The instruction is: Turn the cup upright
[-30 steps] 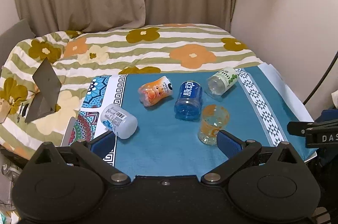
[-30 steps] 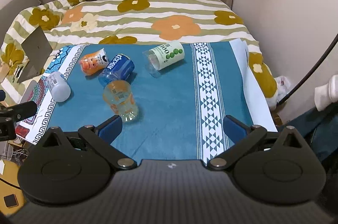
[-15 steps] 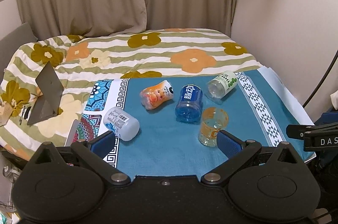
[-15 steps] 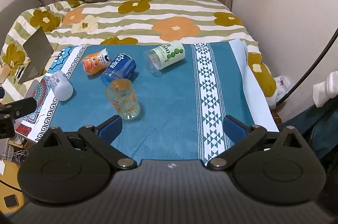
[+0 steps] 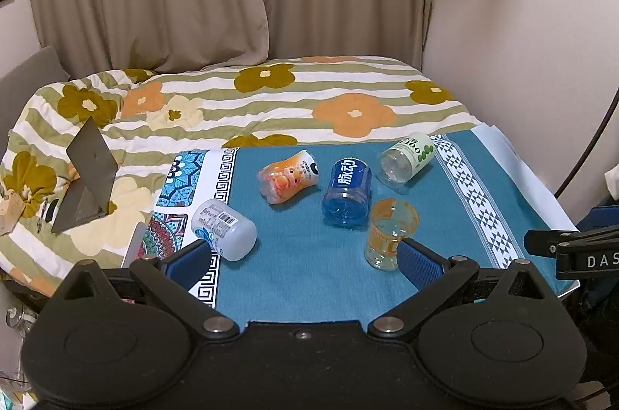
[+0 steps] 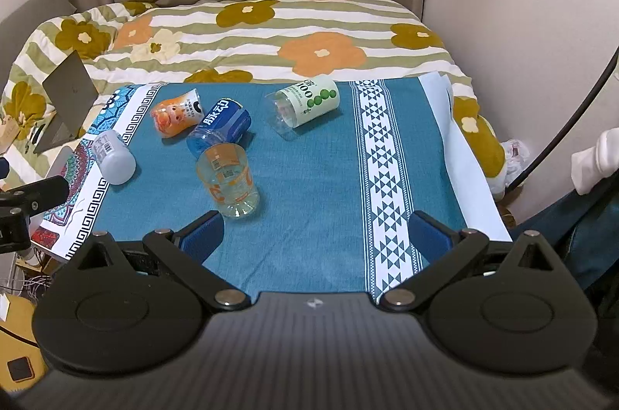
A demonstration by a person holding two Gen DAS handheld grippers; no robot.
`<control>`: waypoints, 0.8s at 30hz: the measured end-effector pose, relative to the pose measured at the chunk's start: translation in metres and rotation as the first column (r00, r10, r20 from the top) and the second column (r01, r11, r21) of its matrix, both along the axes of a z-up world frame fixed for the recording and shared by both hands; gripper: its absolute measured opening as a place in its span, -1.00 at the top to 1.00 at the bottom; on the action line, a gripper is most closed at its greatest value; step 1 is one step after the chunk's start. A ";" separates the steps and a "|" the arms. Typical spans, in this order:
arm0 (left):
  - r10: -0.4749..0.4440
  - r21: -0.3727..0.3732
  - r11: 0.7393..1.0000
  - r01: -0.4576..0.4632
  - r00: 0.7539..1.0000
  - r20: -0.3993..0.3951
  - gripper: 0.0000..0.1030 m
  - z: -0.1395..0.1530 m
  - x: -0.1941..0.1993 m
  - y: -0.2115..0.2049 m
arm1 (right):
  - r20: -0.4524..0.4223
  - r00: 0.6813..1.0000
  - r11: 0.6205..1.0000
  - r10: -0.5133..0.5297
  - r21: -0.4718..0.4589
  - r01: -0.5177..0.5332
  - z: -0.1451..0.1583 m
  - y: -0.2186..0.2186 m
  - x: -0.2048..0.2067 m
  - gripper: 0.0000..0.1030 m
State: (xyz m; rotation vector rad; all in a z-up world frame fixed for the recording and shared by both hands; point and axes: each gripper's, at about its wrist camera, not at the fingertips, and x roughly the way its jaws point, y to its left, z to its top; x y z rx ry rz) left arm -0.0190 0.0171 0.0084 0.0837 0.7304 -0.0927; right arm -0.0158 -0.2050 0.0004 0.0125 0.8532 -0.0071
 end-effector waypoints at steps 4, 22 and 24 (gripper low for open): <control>-0.003 0.006 1.000 0.003 1.000 0.005 -1.00 0.000 0.000 -0.001 | 0.001 1.000 1.000 -0.002 0.001 0.002 0.000 0.000 0.000 -1.00; 0.002 0.013 1.000 -0.002 1.000 0.006 -1.00 0.001 0.001 0.000 | -0.002 1.000 1.000 -0.004 0.000 0.004 0.000 0.002 0.000 -1.00; 0.005 0.012 1.000 -0.005 1.000 0.005 -1.00 0.001 0.002 0.000 | -0.001 1.000 1.000 -0.005 0.000 0.005 0.000 0.002 0.000 -1.00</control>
